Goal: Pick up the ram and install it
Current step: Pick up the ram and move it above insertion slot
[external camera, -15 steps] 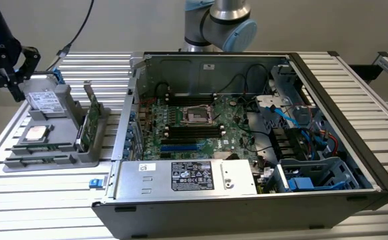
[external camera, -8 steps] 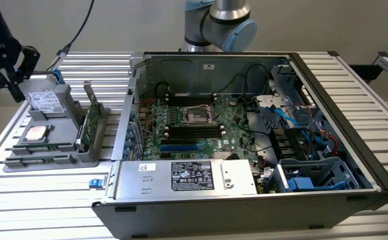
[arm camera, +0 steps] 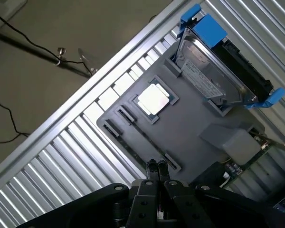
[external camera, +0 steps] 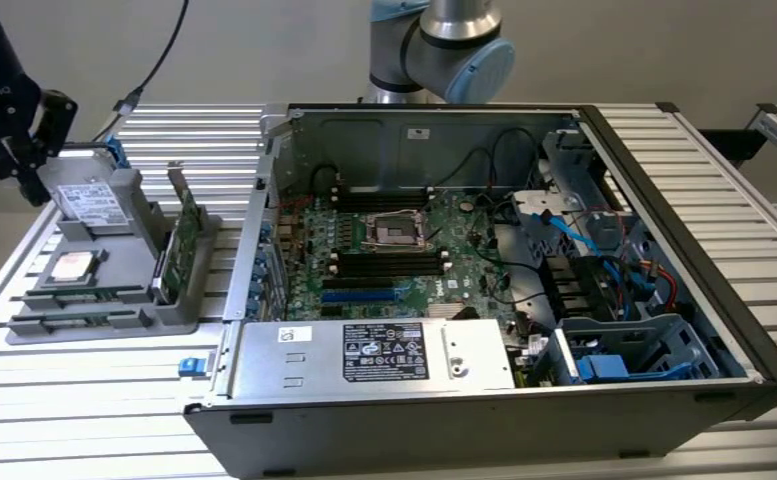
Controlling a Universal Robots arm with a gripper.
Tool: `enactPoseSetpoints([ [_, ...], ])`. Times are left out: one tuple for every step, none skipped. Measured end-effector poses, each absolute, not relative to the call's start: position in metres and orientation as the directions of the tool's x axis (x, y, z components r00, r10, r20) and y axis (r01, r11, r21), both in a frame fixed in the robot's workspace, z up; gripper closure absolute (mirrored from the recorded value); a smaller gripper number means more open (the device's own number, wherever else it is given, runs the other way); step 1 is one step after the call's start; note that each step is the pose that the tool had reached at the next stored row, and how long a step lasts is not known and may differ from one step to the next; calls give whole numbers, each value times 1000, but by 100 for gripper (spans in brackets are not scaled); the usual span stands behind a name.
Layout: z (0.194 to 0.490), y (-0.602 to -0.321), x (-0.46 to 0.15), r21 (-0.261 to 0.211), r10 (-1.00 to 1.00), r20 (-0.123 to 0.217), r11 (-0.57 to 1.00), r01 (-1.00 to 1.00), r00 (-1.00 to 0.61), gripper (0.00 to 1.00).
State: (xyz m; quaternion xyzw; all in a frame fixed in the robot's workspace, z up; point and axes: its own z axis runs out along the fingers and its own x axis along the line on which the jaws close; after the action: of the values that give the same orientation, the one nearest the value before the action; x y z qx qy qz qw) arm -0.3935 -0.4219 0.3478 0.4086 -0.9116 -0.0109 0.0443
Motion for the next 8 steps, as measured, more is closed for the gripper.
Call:
enactPoseSetpoints([
  [348,-422,-394,56,-758,72,652,-756,-649,90],
  [348,-422,-394,56,-769,72,638,-768,-635,90],
  [348,-422,-394,56,-781,72,624,-780,-620,90],
  [348,-422,-393,56,-791,72,611,-790,-607,90],
  [348,-422,-393,56,-803,72,595,-802,-591,90],
  [348,-422,-394,56,-813,72,582,-812,-578,90],
  [348,-422,-394,56,-824,72,566,-823,-562,90],
  [348,-422,-393,56,-834,72,551,-833,-547,90],
])
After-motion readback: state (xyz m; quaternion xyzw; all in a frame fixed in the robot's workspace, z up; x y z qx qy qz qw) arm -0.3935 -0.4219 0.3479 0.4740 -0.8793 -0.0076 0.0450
